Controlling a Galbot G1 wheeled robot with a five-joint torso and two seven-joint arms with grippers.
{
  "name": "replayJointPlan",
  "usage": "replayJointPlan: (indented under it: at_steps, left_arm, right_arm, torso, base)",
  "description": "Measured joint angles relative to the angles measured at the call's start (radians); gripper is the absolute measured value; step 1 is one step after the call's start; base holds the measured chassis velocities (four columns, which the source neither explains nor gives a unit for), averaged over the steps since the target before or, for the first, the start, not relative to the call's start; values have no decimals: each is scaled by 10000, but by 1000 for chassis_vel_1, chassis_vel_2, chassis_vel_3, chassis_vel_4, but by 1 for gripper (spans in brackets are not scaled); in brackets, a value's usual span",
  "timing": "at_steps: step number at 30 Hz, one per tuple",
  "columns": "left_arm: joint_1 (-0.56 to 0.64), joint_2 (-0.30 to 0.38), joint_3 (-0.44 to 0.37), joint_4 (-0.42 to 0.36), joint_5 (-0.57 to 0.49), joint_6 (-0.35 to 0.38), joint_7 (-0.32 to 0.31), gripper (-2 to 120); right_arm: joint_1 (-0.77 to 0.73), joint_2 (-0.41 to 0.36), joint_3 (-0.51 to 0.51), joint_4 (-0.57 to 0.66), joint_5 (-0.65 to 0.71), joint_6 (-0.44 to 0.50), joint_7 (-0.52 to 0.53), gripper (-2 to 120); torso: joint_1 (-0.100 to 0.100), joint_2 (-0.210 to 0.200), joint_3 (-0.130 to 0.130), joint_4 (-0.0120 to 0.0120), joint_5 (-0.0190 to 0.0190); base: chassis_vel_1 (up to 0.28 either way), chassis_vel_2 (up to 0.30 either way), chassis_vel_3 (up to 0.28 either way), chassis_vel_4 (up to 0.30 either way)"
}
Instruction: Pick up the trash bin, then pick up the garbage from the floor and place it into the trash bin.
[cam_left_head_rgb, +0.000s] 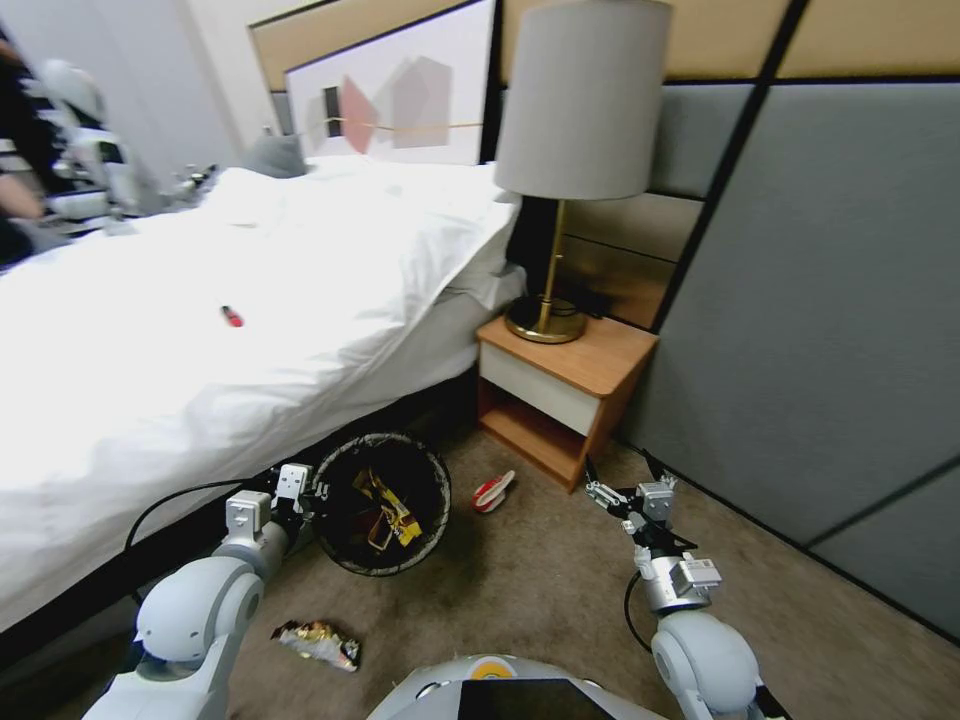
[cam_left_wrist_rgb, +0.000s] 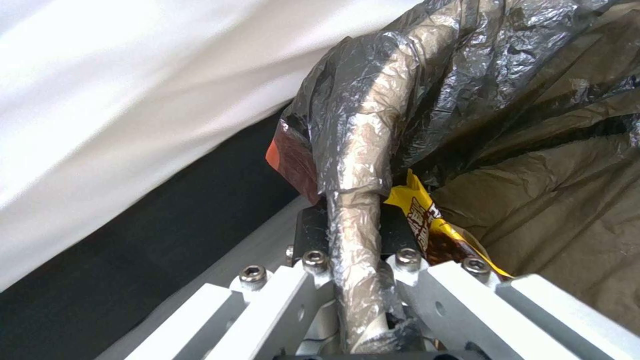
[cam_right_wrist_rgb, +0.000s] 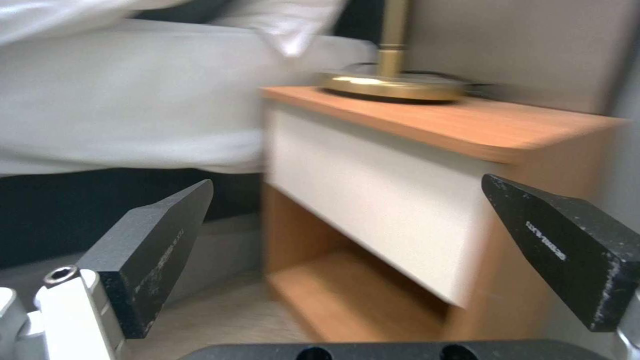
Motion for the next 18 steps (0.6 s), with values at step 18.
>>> replayJointPlan:
  at_steps: [18]
  left_arm:
    - [6, -4, 35, -31, -21, -213, -63, 1]
  right_arm:
    - [1477, -455, -847, -415, 1860, -2553, 1553, 100]
  torso:
    - [0, 0, 1, -5, 1]
  base:
    - [68, 57, 62, 67]
